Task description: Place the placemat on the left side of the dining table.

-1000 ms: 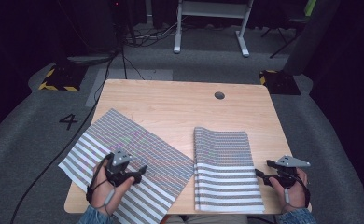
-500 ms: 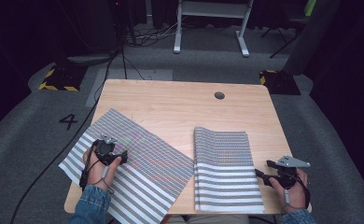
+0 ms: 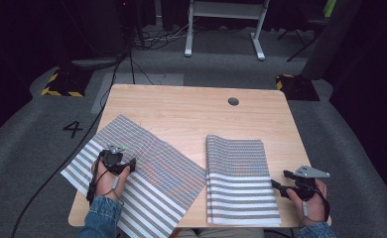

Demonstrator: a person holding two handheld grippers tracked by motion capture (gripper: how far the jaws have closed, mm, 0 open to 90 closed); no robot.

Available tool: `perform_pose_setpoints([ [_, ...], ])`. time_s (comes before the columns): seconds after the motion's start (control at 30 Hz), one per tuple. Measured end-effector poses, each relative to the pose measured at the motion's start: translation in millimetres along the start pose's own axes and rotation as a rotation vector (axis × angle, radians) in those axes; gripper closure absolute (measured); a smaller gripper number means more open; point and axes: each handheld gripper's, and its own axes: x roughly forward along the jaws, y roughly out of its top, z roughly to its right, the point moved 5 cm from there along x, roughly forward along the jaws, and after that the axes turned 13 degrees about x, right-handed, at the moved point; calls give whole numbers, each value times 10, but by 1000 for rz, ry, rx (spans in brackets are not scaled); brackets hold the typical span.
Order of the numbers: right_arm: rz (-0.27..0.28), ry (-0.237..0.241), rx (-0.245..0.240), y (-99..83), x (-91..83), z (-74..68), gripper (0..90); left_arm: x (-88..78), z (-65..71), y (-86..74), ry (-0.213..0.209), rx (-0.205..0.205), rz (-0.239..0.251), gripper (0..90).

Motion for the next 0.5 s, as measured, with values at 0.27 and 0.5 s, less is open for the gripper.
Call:
perform_pose_setpoints([
  [0.27,3,3,2,1,4,-1,304,50,79,182,-26,142,-37,847],
  [0.5,0,0,1,0,0,-1,304,40,-18,396,-38,210,-24,867],
])
